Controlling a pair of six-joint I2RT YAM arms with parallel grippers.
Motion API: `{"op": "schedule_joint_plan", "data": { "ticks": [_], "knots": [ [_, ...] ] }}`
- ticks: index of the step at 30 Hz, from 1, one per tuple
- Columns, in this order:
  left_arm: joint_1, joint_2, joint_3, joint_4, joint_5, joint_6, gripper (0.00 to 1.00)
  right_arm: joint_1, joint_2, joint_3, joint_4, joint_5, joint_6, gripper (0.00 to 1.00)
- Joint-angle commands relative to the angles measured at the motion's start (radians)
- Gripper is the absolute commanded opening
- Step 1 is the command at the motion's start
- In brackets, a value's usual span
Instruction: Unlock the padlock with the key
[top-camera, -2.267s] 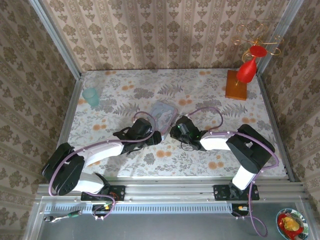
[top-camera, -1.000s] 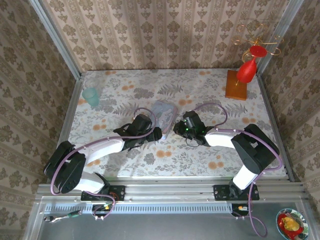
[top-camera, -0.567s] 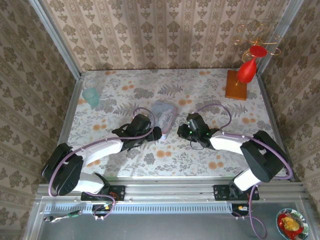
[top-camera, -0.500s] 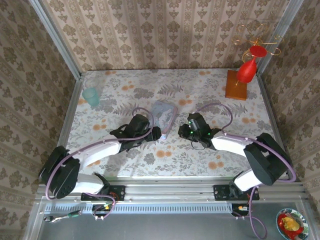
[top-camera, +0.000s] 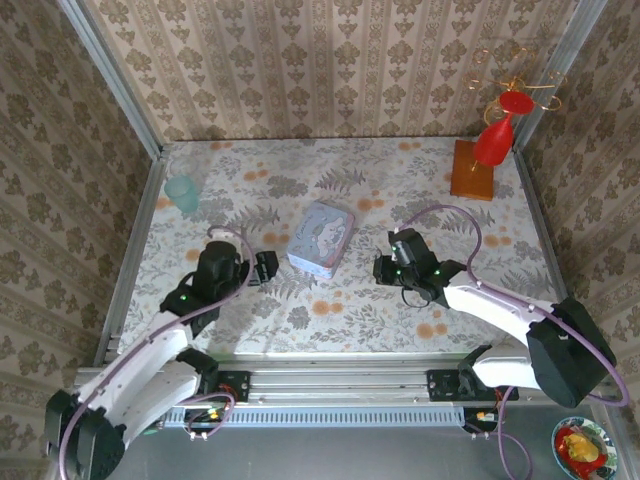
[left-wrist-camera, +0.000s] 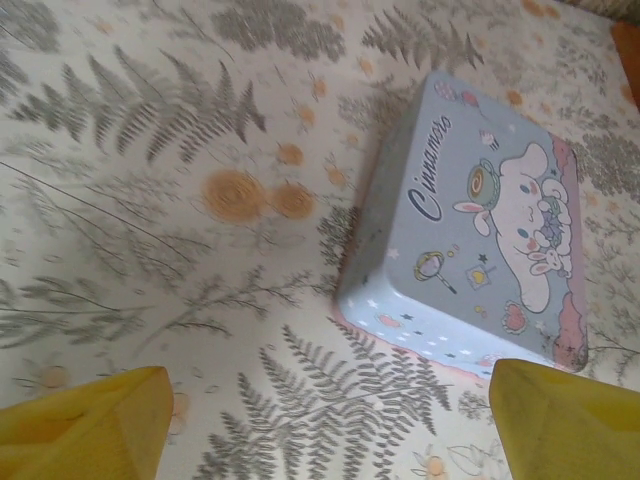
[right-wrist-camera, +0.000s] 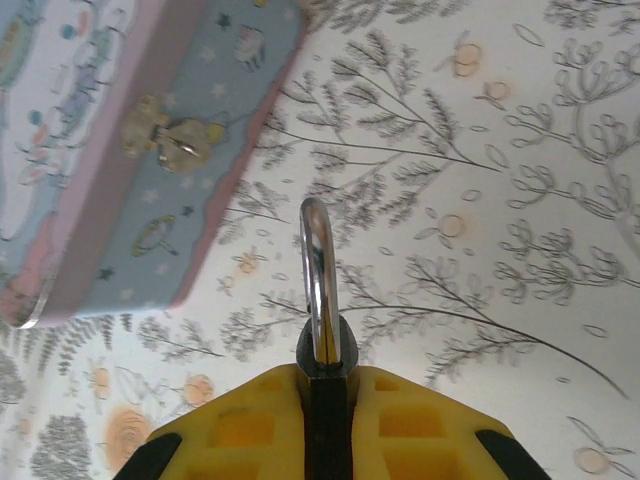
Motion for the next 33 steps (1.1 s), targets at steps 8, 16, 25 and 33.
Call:
{"op": "schedule_joint_plan", "data": {
  "ticks": [8,16,25,33],
  "knots": [
    [0.053,-0.225,-0.122,-0.048,-0.117,0.138,0.89,-0.084,0.062,0.095,-0.089,-0.063,-0.087,0.14],
    [0.061,-0.231,-0.148,-0.022,-0.118,0.143,0.90,-0.124,0.176,0.151,-0.126,-0.101,-0.102,0.14],
    [0.066,-0.233,-0.147,-0.023,-0.111,0.145,0.92,-0.164,0.282,0.202,-0.185,-0.162,-0.191,0.22],
    [0.066,-0.229,-0.159,-0.007,-0.121,0.146,0.92,-0.175,0.261,0.173,-0.199,-0.125,-0.220,0.27]
  ]
}}
